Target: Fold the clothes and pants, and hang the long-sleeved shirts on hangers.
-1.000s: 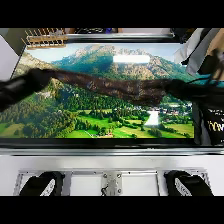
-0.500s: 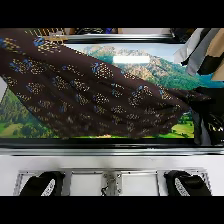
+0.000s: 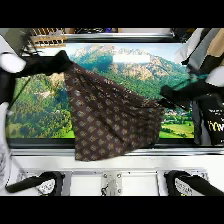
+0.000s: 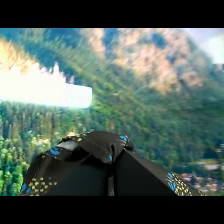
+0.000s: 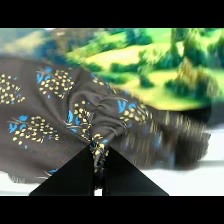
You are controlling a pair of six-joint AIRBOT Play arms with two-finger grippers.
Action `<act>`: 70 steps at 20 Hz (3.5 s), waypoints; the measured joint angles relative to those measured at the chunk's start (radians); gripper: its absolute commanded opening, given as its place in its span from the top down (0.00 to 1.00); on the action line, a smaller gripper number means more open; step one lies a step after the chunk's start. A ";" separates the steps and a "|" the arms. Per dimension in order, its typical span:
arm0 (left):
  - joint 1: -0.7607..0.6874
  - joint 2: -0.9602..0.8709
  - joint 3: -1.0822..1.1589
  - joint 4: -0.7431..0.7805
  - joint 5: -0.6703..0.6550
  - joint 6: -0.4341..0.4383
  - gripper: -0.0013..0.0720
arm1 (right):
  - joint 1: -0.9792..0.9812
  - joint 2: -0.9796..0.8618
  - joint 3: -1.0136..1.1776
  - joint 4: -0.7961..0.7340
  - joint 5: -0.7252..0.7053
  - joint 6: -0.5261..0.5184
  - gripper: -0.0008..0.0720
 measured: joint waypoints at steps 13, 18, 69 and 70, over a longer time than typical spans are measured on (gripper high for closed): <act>0.006 -0.321 0.339 0.009 -0.179 0.027 0.98 | 0.004 -0.361 0.331 -0.113 -0.088 -0.105 0.96; -0.019 -0.073 0.037 0.051 -0.180 0.038 0.98 | 0.059 -0.230 0.225 -0.282 0.001 -0.122 0.96; -0.306 0.542 -0.704 0.093 0.086 -0.042 0.98 | -0.378 -0.492 -0.197 0.386 -0.214 -0.874 0.01; -0.306 0.542 -0.704 0.093 0.086 -0.043 0.97 | -0.376 -0.499 -0.197 0.398 -0.212 -0.879 0.01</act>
